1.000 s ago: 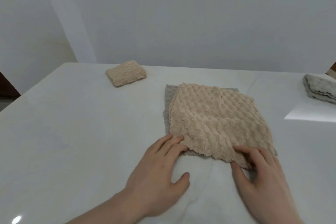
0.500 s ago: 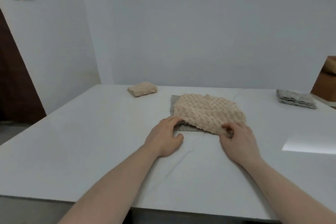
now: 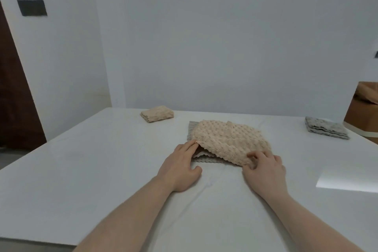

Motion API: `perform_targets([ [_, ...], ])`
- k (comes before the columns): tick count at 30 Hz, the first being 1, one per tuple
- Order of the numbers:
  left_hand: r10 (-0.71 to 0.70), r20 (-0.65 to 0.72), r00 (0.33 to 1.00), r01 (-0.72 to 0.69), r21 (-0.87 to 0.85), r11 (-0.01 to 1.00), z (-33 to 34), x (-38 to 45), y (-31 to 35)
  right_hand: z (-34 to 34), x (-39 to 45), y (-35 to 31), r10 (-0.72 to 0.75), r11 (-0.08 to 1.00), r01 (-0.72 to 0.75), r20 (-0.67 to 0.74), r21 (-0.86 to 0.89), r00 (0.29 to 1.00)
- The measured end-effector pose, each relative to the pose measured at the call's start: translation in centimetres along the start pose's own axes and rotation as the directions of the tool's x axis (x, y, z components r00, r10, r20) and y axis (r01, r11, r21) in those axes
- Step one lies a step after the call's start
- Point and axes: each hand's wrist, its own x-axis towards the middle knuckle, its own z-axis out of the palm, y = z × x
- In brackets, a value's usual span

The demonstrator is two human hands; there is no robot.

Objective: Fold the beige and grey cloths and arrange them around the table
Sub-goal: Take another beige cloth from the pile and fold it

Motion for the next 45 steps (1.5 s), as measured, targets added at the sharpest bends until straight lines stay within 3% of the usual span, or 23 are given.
perform_targets([
  [5, 0.020, -0.176, 0.984, -0.023, -0.014, 1.000, 0.0, -0.2, 0.1, 0.3, 0.6, 0.5, -0.045, 0.990, 0.064, -0.153, 0.122, 0.987],
  [8, 0.003, -0.344, 0.939, -0.013, -0.026, 1.000, 0.2, -0.5, -0.1, -0.4, 0.3, 0.2, -0.105, 0.949, 0.182, -0.284, 0.259, 0.953],
  [11, 0.024, -0.432, 0.902, -0.043, -0.035, 0.998, 0.4, -0.5, -0.2, -0.9, -0.3, -0.1, -0.153, 0.921, 0.252, -0.320, 0.297, 0.935],
  [17, -0.093, -0.389, 0.917, 0.043, -0.134, 0.990, 0.4, -0.6, -0.4, -0.7, -0.7, -0.1, -0.221, 0.943, 0.266, -0.220, 0.201, 0.950],
  [21, -0.061, -0.386, 0.921, 0.039, -0.062, 0.997, 0.6, -0.3, -0.8, -0.7, -0.6, -0.1, -0.226, 0.932, 0.280, -0.238, 0.229, 0.945],
  [30, -0.095, -0.336, 0.937, 0.044, -0.157, 0.987, 0.1, -2.8, -0.4, -1.6, -2.3, 0.0, -0.204, 0.911, 0.269, -0.225, 0.313, 0.953],
  [41, -0.050, -0.323, 0.945, -0.006, -0.171, 0.985, -2.2, -9.6, 1.0, -3.7, -6.9, -0.1, -0.314, 0.905, 0.359, -0.210, 0.229, 0.926],
  [45, -0.062, -0.300, 0.952, 0.045, -0.061, 0.997, -5.4, -11.4, 1.2, -4.9, -9.4, -0.2, -0.344, 0.912, 0.377, -0.197, 0.162, 0.918],
])
